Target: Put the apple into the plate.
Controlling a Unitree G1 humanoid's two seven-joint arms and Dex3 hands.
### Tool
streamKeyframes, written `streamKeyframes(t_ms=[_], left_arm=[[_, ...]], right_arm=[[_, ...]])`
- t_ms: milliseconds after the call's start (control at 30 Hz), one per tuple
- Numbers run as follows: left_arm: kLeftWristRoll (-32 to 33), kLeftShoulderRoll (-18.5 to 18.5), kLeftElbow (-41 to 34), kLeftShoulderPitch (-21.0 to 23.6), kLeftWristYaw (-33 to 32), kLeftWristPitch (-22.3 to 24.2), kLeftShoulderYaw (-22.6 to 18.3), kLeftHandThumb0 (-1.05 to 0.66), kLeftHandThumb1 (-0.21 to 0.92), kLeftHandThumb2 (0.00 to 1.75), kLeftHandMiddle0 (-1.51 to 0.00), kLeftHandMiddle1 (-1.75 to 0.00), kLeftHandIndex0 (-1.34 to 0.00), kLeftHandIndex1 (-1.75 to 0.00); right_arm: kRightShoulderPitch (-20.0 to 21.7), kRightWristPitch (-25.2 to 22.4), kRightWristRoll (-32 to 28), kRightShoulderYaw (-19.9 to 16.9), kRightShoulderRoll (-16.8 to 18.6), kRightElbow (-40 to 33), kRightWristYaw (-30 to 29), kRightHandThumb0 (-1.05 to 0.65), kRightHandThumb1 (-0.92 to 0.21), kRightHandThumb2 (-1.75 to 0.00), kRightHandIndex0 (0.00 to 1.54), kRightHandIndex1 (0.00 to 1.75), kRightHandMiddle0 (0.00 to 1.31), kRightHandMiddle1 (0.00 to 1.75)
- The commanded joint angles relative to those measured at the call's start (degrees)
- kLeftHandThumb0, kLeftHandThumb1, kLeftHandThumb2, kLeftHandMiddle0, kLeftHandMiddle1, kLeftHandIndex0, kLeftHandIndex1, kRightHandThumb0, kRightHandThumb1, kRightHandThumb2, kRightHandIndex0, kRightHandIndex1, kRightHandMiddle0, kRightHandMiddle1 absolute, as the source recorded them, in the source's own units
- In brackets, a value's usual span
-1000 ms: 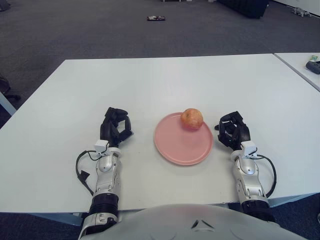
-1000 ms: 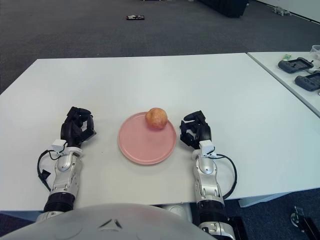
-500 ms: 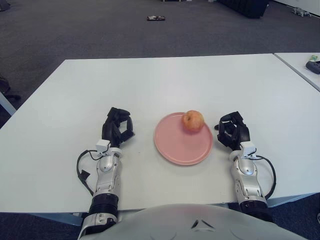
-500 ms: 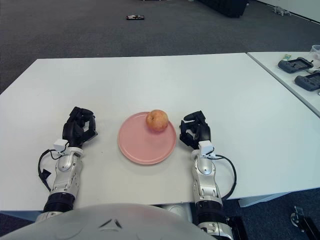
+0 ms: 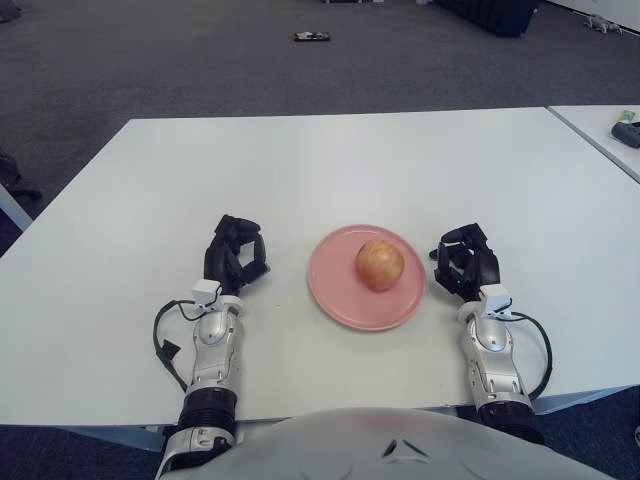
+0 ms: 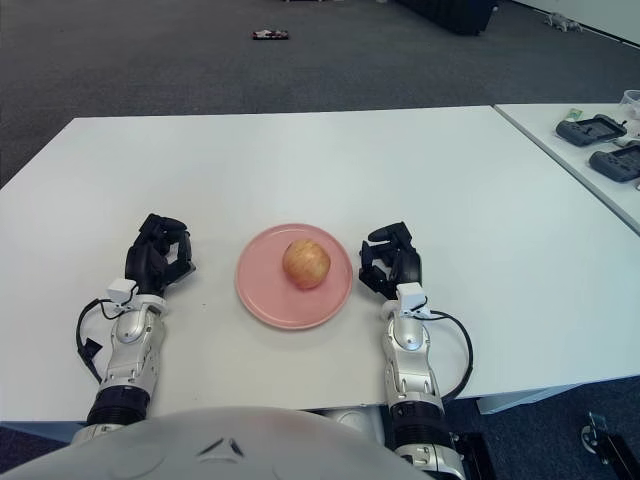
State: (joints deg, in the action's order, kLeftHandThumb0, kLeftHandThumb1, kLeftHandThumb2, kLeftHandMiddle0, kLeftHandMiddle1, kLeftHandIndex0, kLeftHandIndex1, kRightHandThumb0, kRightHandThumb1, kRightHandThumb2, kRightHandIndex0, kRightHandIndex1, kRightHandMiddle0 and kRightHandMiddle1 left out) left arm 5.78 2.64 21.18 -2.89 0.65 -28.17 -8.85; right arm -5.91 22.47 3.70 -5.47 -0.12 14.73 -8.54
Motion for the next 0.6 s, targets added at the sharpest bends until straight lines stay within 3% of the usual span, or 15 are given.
streamKeyframes(t_ms=[0, 567], left_arm=[[-0.3, 0.4, 1.5, -2.2, -0.7, 1.0, -0.1, -0.42, 0.52, 1.08, -0.99, -1.75, -0.46, -1.75], [-0.1, 0.0, 0.7, -2.4, -0.3, 2.0, 0.2, -0.42, 0.52, 1.08, -0.98, -1.75, -0.45, -1.75]], right_arm=[[-0.5, -0.4, 0.0, 0.1, -0.1, 0.0, 0.2, -0.38, -0.68, -0.87, 0.55, 1.39, 0.34, 1.75], [-0.8, -1.1, -0.2, 0.3, -0.3, -0.9, 0.5, -0.38, -0.68, -0.86, 0.54, 1.38, 0.34, 1.75]])
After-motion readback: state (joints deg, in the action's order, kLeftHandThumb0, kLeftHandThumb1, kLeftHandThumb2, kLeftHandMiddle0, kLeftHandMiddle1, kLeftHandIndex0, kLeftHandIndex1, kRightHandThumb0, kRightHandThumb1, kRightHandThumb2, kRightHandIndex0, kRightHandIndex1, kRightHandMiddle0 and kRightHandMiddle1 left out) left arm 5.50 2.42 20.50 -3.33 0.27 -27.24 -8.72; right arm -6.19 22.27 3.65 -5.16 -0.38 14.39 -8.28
